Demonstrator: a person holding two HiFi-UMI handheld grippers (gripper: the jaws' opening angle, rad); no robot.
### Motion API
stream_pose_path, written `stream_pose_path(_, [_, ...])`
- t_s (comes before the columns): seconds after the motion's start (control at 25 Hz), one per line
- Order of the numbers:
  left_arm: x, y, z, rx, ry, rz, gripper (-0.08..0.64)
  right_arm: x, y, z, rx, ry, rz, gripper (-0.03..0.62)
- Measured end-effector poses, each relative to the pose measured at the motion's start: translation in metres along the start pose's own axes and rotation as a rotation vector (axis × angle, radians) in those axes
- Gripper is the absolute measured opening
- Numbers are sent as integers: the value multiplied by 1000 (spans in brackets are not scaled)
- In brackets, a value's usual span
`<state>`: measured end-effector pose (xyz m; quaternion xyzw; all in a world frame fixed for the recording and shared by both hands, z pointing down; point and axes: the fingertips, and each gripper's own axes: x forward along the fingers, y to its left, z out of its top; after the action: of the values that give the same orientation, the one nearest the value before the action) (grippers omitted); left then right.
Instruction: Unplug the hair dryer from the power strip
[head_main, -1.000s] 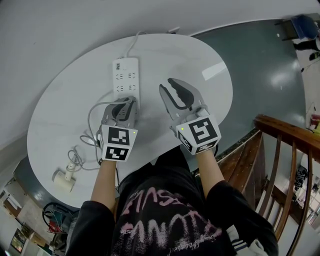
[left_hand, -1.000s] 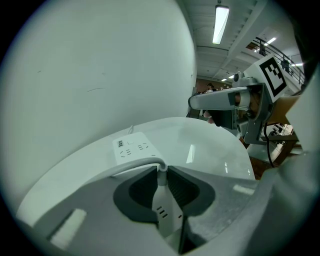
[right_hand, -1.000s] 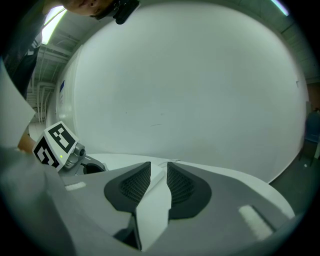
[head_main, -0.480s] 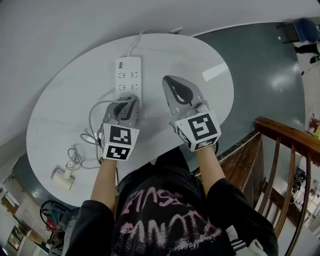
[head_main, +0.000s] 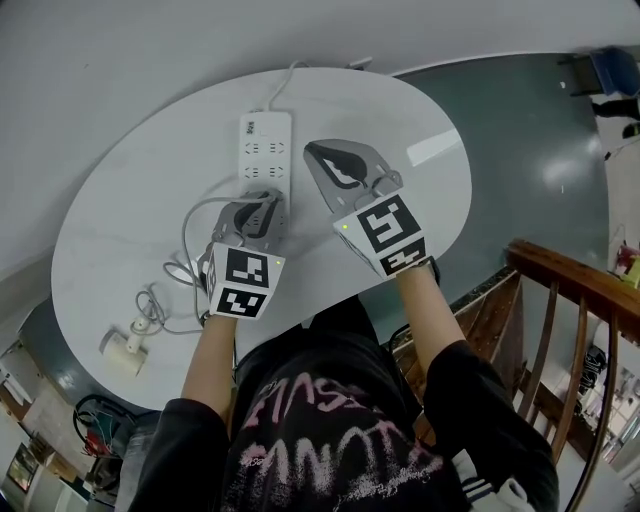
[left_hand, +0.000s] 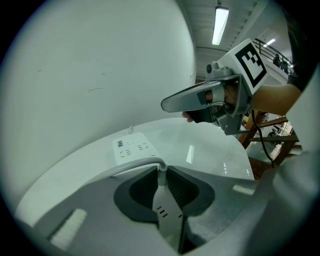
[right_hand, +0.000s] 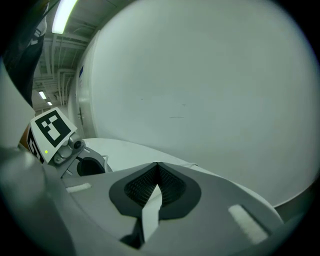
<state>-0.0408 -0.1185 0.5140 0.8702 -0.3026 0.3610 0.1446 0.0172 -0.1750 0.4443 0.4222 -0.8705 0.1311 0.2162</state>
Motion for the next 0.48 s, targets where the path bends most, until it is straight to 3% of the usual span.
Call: stream_pose_path(0.48, [1,0,1,-5,3,-6,64,49,19,-12,-46,114,132,21])
